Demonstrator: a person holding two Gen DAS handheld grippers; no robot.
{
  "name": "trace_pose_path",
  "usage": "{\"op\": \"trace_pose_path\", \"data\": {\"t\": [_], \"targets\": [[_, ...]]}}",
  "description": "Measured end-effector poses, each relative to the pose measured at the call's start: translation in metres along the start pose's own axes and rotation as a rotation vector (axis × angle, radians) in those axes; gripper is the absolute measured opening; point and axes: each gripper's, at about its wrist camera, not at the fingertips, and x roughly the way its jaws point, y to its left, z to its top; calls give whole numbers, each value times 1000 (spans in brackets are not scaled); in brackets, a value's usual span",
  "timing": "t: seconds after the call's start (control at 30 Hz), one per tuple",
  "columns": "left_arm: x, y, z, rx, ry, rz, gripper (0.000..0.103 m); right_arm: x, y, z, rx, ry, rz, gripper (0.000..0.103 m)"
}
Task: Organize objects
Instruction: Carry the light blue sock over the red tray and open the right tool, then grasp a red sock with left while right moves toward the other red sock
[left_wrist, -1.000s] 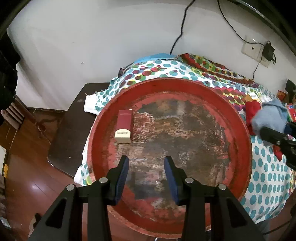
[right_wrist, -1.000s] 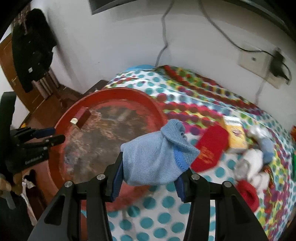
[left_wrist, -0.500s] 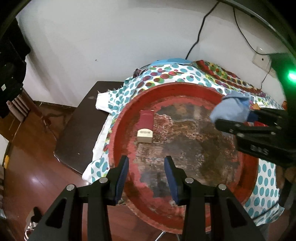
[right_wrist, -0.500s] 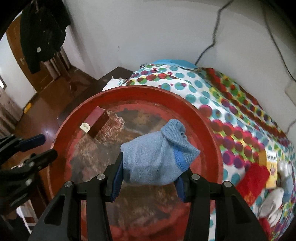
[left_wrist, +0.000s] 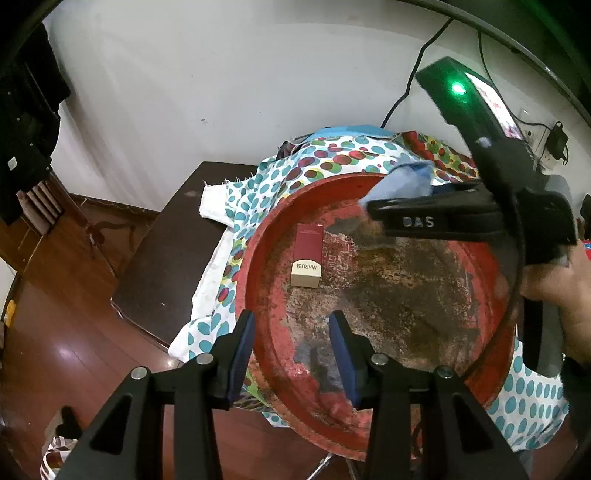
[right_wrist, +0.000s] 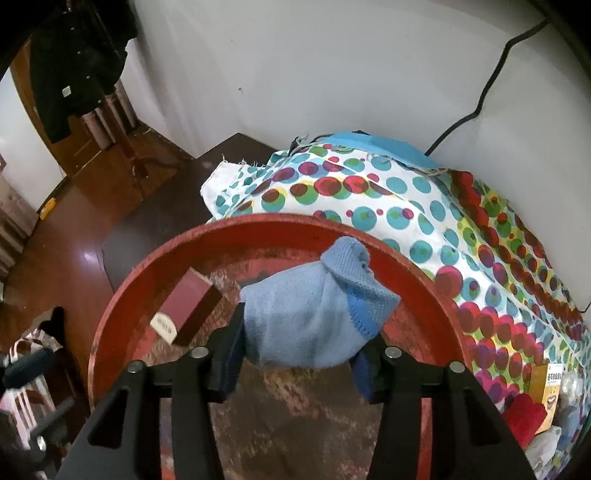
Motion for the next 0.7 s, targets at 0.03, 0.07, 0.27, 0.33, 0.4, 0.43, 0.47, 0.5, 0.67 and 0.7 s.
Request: {"op": "trace_pose_path", "data": {"t": [0.03,0.07,0.27,0.33,0.4,0.43,0.47,0.5,0.67,0.7], "targets": [[0,0,0,0,0,-4,42,2,1,2,-3,1,2,76],[0,0,0,-1,1,-9,42,2,0,2,-1,-5,-10,90],[4,-6,1,10,15,-19,42,-2,-9,-15,14,4,-34,92],[3,-10,1,17,12,-25,42,-5,-15,-25,25,8,-31,92],[2,-15,0,30,10,-31,42,-11,-22,-35,44,12,-25,92],[3,-17,1,34,12,-32,42,-14,-24,-39,48,10,-21,92],[4,-20,1,38,14,-33,42,-18,-26,-45,51,10,-22,92],[4,-24,1,46,16,-34,42,-22,-29,-50,53,10,-27,92],[3,-43,0,91,11,-44,42,-47,-45,-75,82,-15,-35,92],[2,-49,0,104,11,-44,42,-52,-49,-81,89,-21,-38,92]]}}
